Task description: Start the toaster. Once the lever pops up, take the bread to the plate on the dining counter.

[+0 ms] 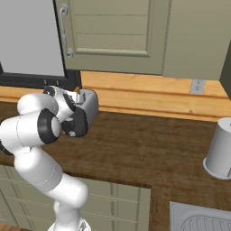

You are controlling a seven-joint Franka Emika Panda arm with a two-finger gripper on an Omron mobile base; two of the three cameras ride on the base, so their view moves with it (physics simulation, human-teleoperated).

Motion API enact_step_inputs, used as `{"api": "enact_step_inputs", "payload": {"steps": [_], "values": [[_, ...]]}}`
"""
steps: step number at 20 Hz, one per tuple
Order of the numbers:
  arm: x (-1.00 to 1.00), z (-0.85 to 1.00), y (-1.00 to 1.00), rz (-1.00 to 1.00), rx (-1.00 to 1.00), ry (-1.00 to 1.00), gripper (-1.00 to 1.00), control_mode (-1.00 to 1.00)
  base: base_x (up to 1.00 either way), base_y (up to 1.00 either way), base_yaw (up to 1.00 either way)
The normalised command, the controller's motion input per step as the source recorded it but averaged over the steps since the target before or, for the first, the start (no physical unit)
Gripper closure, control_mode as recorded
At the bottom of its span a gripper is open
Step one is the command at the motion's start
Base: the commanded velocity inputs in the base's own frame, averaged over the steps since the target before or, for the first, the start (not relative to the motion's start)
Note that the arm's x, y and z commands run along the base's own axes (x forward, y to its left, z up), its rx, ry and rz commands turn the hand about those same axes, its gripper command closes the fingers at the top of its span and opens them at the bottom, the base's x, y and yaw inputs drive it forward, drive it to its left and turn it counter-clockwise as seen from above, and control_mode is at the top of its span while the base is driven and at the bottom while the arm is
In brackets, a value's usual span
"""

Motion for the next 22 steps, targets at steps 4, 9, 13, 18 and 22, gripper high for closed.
{"api": "enact_step_inputs", "payload": {"steps": [4, 9, 13, 18, 22], "values": [[0.0, 0.0, 0.0, 0.0, 0.0, 0.0, -1.0, -1.0, 0.0, 0.0, 0.0], [0.0, 0.0, 0.0, 0.0, 0.0, 0.0, -1.0, -1.0, 0.0, 0.0, 0.0], [0.0, 0.0, 0.0, 0.0, 0.0, 0.0, -1.0, -1.0, 0.0, 0.0, 0.0], [0.0, 0.0, 0.0, 0.0, 0.0, 0.0, -1.0, -1.0, 0.0, 0.0, 0.0], [0.01, 0.0, 0.0, 0.0, 0.0, 0.0, -1.0, -1.0, 0.0, 0.0, 0.0]]}}
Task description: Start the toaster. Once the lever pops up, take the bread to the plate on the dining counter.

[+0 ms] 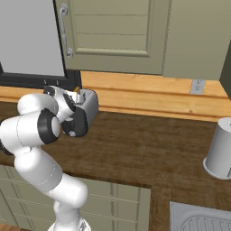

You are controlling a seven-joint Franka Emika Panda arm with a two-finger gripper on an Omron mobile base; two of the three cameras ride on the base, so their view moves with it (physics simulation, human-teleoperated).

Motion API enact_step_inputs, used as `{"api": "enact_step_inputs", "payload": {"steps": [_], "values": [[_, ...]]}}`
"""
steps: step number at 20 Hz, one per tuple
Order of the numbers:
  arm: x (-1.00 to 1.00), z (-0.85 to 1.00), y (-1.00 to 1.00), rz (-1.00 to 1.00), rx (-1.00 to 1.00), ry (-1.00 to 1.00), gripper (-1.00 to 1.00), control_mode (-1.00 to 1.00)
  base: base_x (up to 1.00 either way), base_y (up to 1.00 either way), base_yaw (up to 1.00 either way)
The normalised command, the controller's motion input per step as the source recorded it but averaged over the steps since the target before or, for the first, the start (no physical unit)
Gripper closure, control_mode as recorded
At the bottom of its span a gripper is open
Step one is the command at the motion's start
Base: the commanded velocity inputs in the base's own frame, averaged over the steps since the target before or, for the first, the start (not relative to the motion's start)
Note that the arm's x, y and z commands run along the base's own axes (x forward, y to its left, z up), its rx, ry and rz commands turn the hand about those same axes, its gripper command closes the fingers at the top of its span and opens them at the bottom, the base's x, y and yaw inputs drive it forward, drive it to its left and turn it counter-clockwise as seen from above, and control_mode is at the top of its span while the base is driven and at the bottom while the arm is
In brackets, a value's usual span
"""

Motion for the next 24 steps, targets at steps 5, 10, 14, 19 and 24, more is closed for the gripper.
{"api": "enact_step_inputs", "payload": {"steps": [5, 10, 14, 19, 24], "values": [[0.21, 0.0, 0.0, 0.0, 0.0, 0.0, -1.0, -1.0, 0.0, 0.0, 0.0], [0.22, 0.0, 0.0, 0.0, 0.0, 0.0, -1.0, -1.0, 0.0, 0.0, 0.0], [0.06, 0.0, 0.0, 0.0, 0.0, 0.0, -1.0, -1.0, 0.0, 0.0, 0.0], [0.04, 0.0, 0.0, 0.0, 0.0, 0.0, -1.0, -1.0, 0.0, 0.0, 0.0], [0.12, 0.0, 0.01, 0.0, 0.0, 0.0, -1.0, -1.0, 0.0, 0.0, 0.0]]}}
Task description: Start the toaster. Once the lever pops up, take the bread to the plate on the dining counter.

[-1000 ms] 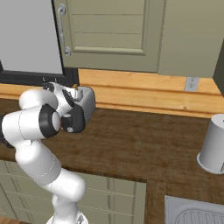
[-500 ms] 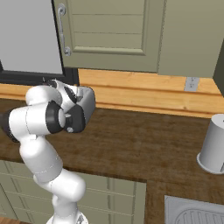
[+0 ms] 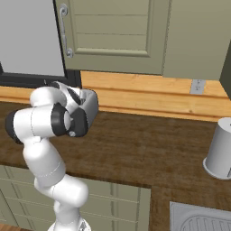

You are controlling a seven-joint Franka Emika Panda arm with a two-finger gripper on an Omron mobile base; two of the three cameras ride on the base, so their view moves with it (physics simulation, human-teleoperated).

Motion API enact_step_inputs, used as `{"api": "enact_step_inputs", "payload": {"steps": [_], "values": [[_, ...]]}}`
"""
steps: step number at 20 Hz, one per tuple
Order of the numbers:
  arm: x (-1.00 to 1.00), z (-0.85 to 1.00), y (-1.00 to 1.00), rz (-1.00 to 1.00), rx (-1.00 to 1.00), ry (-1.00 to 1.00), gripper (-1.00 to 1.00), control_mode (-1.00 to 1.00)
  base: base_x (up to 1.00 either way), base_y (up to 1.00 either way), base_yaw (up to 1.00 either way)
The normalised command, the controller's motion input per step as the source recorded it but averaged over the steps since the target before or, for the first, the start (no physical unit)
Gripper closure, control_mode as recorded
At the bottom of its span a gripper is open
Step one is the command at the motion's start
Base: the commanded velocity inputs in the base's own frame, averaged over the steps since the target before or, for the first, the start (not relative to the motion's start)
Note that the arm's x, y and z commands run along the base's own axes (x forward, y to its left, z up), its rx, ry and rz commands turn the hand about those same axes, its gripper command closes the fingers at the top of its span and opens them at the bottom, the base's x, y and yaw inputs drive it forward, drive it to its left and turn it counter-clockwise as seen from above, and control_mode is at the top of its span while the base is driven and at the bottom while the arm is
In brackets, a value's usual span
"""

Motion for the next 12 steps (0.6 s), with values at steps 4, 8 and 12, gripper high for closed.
{"api": "enact_step_inputs", "payload": {"steps": [4, 8, 12], "values": [[0.09, 0.0, 0.0, 0.0, 0.0, 0.0, -1.0, -1.0, 0.0, 0.0, 0.0], [0.06, 0.0, 0.02, 0.0, 0.0, 0.0, -1.0, -1.0, 0.0, 0.0, 0.0], [0.01, 0.0, 0.0, 0.0, 0.0, 0.0, -1.0, -1.0, 0.0, 0.0, 0.0]]}}
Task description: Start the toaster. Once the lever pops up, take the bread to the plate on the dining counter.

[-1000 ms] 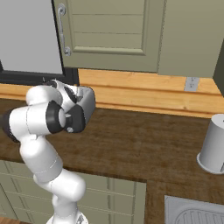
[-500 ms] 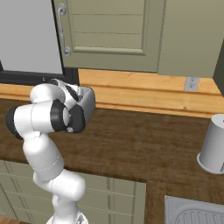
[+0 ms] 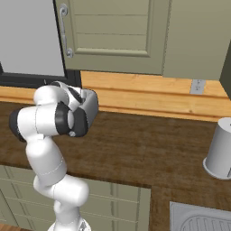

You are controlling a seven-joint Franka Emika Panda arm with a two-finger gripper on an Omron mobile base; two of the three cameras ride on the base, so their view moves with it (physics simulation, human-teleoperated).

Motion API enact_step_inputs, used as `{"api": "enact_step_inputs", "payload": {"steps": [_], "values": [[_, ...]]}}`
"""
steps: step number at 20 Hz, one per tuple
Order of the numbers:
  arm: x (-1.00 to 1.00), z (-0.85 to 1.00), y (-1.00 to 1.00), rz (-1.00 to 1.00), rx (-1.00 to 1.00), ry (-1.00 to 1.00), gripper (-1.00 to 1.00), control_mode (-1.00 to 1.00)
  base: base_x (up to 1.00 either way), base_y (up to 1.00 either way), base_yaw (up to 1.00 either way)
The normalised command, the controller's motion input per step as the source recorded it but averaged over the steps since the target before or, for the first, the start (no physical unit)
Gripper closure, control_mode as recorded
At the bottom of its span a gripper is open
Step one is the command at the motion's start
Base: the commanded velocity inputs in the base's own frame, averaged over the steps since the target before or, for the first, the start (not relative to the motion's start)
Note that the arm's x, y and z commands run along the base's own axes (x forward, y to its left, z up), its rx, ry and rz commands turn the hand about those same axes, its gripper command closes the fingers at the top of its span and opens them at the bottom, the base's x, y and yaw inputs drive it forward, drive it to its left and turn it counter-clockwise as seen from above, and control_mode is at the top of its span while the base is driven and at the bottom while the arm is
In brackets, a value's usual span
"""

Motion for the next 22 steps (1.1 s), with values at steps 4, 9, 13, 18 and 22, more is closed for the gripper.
{"api": "enact_step_inputs", "payload": {"steps": [4, 9, 13, 18, 22], "values": [[0.0, 0.0, 0.0, 0.0, 0.0, 0.0, -1.0, -1.0, 0.0, 0.0, 0.0], [0.04, 0.0, 0.02, 0.0, 0.0, 0.0, -1.0, -1.0, 0.0, 0.0, 0.0], [0.03, 0.0, 0.0, 0.0, 0.0, 0.0, -1.0, -1.0, 0.0, 0.0, 0.0], [0.0, 0.0, 0.0, 0.0, 0.0, 0.0, 1.0, -1.0, 0.0, 0.0, 0.0], [0.0, 0.0, 0.0, 0.0, 0.0, 0.0, 1.0, -1.0, 0.0, 0.0, 0.0]]}}
